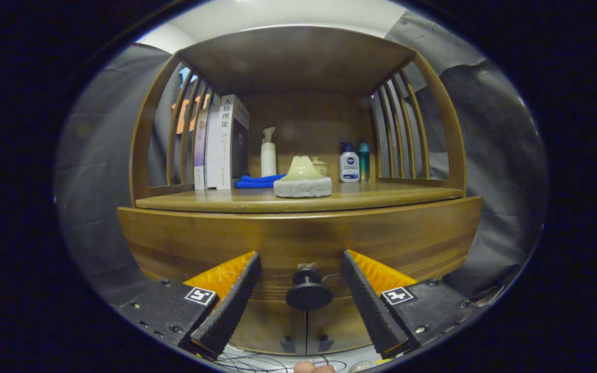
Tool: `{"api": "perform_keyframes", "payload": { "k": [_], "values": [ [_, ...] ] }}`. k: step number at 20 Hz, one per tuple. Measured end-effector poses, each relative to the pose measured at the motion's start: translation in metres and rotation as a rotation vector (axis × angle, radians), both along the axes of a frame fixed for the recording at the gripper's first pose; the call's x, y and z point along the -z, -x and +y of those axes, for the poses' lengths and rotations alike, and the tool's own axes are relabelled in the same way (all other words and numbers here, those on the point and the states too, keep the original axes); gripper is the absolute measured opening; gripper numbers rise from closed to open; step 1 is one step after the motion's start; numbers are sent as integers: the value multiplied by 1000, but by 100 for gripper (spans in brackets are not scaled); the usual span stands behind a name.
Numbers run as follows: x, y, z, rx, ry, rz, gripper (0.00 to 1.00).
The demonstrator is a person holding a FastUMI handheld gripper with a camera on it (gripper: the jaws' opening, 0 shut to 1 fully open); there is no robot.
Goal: Pull open the drawer, take out the items inside it, and place them on the countertop above the cabinet.
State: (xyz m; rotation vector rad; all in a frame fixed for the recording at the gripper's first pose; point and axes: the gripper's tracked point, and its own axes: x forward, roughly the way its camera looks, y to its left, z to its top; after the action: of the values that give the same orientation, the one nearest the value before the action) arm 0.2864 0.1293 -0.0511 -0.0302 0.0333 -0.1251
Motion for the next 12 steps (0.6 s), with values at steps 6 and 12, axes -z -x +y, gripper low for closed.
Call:
{"api": "perform_keyframes", "payload": {
  "k": [6, 12],
  "values": [
    [3, -13, -2, -3, 0, -7, 100],
    [3, -21, -4, -7, 1, -8, 100]
  ]
}}
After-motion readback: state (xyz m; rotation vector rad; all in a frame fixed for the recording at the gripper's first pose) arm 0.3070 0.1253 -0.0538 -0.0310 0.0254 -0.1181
